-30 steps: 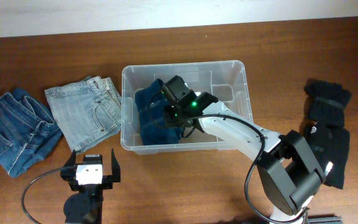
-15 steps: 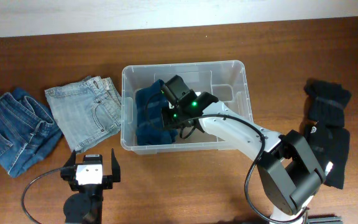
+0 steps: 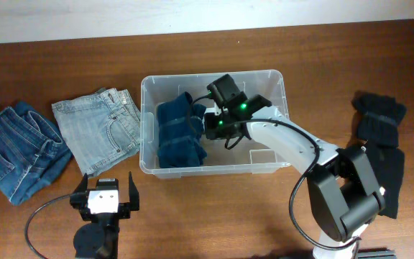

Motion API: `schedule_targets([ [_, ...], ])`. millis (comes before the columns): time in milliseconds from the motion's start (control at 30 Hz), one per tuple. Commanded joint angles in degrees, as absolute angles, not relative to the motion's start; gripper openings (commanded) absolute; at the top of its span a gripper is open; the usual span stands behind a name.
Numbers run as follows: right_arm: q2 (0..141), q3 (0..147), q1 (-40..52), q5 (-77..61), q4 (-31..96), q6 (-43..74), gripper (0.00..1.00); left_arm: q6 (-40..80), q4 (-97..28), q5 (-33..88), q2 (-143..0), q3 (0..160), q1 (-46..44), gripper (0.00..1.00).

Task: Pack container
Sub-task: 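Lower the teal sweater into the container's left side and release, then withdraw the right gripper to the black folded clothes on the right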

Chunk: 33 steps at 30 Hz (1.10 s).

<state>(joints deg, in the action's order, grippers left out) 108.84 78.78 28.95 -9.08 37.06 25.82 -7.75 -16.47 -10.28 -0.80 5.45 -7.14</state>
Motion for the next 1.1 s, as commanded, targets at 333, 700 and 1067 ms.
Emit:
schedule_targets([
  [333, 101.95, 104.03, 21.28, -6.85, 60.97, 15.35, 0.23, -8.49, -16.25, -9.67, -0.40, 5.13, -6.85, 1.00],
  [700, 99.59, 110.91, -0.58, -5.30, 75.35, 13.06, 0.36, -8.49, -16.25, -9.67, -0.40, 5.13, -6.85, 1.00],
  [1067, 99.74, 109.73, -25.41, 2.17, 81.08, 9.54, 0.53, -8.49, -16.23, -9.67, -0.40, 5.13, -6.85, 1.00],
])
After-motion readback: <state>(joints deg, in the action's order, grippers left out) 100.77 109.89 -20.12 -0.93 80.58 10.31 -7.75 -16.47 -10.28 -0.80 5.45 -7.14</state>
